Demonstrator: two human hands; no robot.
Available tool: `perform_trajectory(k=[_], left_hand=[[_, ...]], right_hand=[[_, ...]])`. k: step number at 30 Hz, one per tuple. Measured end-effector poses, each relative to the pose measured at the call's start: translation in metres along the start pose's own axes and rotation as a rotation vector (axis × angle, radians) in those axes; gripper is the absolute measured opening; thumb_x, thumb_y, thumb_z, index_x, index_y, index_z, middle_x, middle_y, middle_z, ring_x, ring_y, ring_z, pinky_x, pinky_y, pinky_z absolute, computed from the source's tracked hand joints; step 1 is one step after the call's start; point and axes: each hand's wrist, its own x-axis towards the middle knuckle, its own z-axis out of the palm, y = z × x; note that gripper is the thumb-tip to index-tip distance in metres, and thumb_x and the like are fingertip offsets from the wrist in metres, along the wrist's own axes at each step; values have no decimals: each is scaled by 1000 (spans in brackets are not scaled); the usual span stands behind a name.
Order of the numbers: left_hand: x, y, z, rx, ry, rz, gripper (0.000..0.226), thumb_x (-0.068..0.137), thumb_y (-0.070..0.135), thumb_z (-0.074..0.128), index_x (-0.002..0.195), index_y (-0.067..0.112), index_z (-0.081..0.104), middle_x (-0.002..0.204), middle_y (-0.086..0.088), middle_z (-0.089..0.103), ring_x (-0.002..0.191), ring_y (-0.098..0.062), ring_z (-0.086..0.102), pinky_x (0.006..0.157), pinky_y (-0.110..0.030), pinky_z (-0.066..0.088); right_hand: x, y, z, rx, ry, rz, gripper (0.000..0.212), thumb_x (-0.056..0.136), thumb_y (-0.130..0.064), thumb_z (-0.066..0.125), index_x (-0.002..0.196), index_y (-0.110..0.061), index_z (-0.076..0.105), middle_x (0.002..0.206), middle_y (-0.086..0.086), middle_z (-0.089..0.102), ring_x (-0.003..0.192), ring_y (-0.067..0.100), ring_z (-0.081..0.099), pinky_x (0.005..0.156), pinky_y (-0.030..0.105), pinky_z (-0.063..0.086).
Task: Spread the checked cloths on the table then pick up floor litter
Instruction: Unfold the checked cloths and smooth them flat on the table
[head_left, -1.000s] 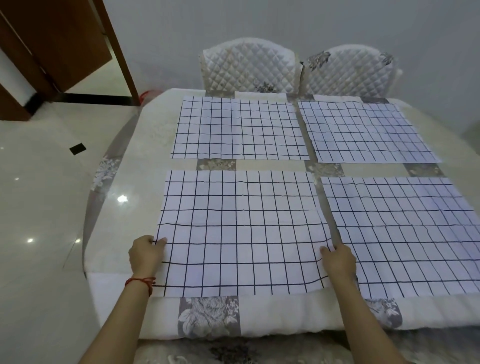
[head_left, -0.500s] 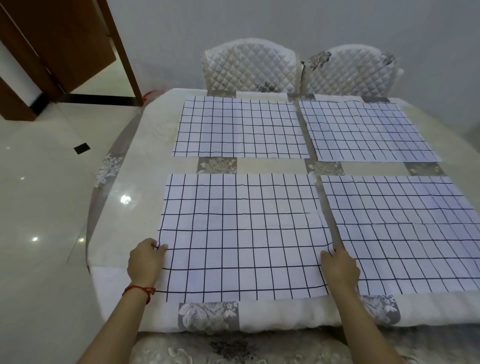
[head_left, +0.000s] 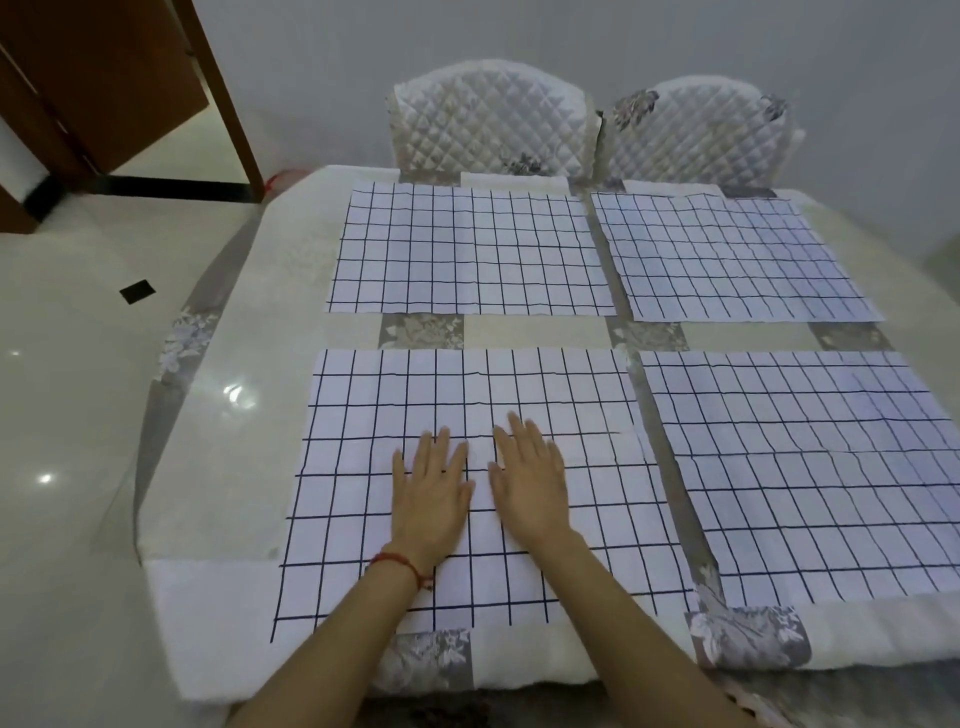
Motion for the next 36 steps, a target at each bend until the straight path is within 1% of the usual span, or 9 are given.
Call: perform_trajectory(k=[5,7,11,14,18,20,25,31,36], left_hand=[[-1,-7,21,18,-8,-20,57,97,44,4,140,22,32,146,-6,43,137,-22,26,108,-48,15],[-1,-6,22,23,10,-15,58,96,45,4,141,21,31,148,-7,39,138,-21,21,110,-48,12],[-2,-6,25,9,48,-17,58,96,47,5,144,22,26,151,-6,33,140,-22,18,111,-46,4],[-2,-5,26,14,60,-20,58,95,47,4,144,23,24,152,-5,32,140,-21,17,111,-47,6],[0,-5,26,6,62,-17,59,95,48,4,143,22,27,150,-5,35,140,-22,19,109,-51,12],[0,-5,27,18,75,-14,59,96,48,5,142,22,29,150,-5,36,140,-24,19,108,-53,12],[-1,-5,27,22,67,-13,60,95,49,6,143,21,28,151,-6,32,140,-28,17,107,-56,13],[-2,-4,25,29,67,-24,59,96,48,5,142,21,31,151,-6,34,143,-27,12,107,-57,16],[0,-8,28,37,67,-52,58,96,49,6,143,23,27,157,-2,17,145,-20,-15,110,-54,12]], right_hand=[[16,24,20,-61,-187,-181,75,83,-61,-12,147,-30,10,153,-14,-6,146,14,-3,120,40,-3],[17,60,16,-97,-108,18,63,89,-61,-3,146,-34,1,150,-16,-15,145,12,-9,118,39,-8],[22,92,-3,-70,-7,429,59,95,-47,12,148,-23,5,159,2,-3,146,21,-8,119,47,-6],[47,50,2,-79,31,183,67,91,-51,-2,148,-19,8,159,2,1,146,20,-6,115,42,-11],[84,7,18,-118,-196,-277,84,75,-64,-16,147,-30,10,159,-6,2,143,10,-12,114,36,-13],[98,27,18,-149,-199,-208,82,77,-68,-16,147,-32,7,159,-8,-1,145,12,-9,115,39,-10],[88,100,-13,-127,-47,394,57,97,-44,16,148,-22,4,159,6,-3,146,23,-6,119,49,-1],[20,25,22,-85,-6,19,63,90,-47,6,147,-24,15,157,-2,2,146,19,0,116,40,-6],[6,19,38,-83,-13,72,62,88,-50,5,147,-30,12,156,-10,1,144,10,0,111,28,-20]])
